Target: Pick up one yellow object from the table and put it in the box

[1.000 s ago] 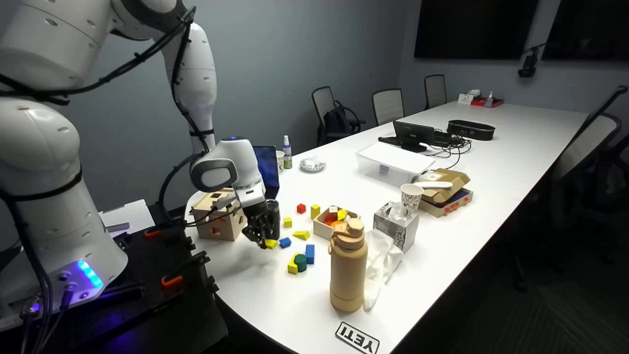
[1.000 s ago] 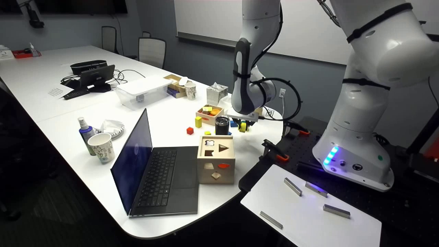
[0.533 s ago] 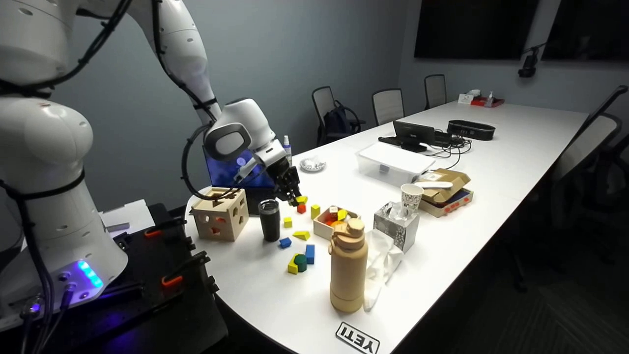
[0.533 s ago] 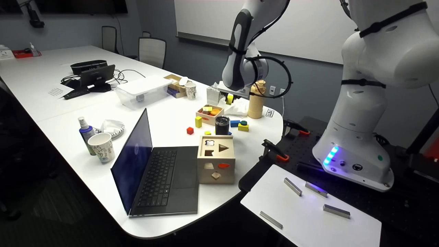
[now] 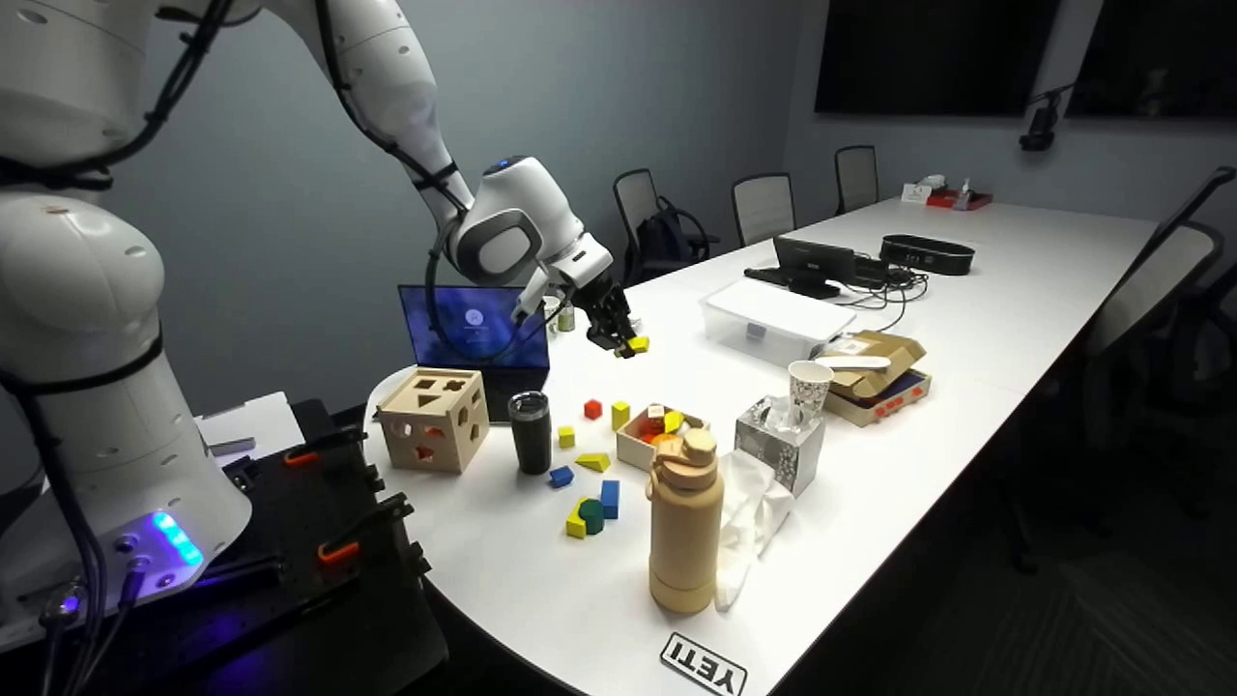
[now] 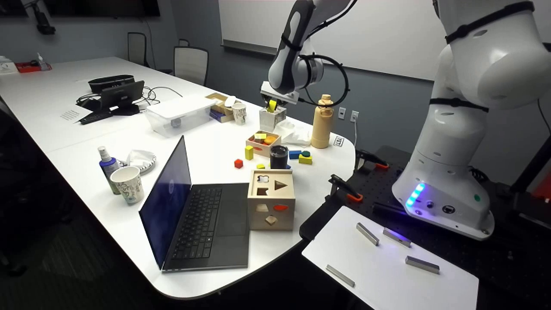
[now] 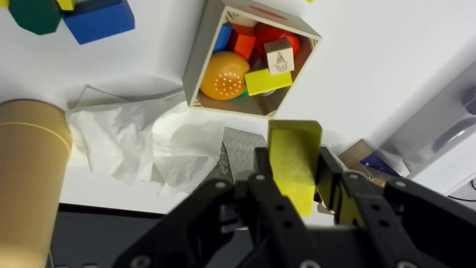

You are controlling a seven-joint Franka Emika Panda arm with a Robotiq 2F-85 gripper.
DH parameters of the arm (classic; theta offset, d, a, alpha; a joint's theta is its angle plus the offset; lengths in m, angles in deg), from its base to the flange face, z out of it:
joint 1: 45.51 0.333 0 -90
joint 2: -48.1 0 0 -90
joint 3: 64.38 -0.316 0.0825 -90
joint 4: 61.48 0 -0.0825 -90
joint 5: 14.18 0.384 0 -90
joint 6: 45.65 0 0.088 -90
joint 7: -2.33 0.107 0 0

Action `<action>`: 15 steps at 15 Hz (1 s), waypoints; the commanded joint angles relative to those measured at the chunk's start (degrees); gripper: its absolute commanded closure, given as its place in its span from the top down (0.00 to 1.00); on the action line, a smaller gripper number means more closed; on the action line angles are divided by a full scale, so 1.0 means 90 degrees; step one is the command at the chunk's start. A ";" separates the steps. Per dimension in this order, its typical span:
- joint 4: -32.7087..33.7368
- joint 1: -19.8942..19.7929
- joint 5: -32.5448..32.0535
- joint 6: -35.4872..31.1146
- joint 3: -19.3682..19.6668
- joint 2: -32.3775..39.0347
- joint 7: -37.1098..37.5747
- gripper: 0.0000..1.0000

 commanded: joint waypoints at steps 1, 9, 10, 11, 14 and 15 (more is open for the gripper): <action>0.0725 -0.1101 0.0138 0.0512 -0.0933 0.0126 -0.0576 0.08; 0.2171 -0.2541 0.0234 0.1437 -0.1924 0.1251 -0.1111 0.08; 0.2303 -0.2608 0.0245 0.1507 -0.1968 0.1402 -0.1104 0.08; 0.2419 -0.2652 0.0250 0.1569 -0.1993 0.1537 -0.1095 0.08; 0.2719 -0.2739 0.0270 0.1703 -0.2069 0.1909 -0.1088 0.08; 0.2815 -0.2775 0.0285 0.1733 -0.2106 0.2016 -0.1087 0.08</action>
